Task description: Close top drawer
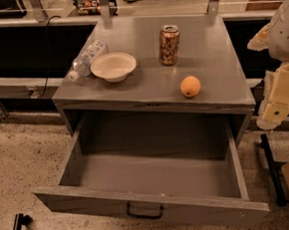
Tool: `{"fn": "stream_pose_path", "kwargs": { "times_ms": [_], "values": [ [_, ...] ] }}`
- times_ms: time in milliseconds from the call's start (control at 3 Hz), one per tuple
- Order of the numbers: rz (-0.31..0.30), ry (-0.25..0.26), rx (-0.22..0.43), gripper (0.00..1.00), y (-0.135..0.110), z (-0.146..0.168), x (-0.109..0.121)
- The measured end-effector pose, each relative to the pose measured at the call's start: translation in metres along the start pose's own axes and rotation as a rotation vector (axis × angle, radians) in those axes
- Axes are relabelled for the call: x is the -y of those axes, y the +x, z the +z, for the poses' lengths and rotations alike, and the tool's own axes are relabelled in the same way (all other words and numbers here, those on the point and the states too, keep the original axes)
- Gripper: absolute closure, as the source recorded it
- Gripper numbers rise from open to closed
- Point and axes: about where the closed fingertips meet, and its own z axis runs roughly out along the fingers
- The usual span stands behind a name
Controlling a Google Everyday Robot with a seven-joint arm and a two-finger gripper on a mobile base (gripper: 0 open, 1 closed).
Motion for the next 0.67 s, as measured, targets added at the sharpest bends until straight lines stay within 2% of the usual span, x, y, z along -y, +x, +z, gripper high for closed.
{"fn": "stream_pose_path", "kwargs": {
  "times_ms": [333,667],
  "values": [
    [0.000,0.000,0.000,0.00,0.000,0.000,0.000],
    [-0.019,-0.058,0.037,0.00,-0.020,0.036,-0.016]
  ]
}}
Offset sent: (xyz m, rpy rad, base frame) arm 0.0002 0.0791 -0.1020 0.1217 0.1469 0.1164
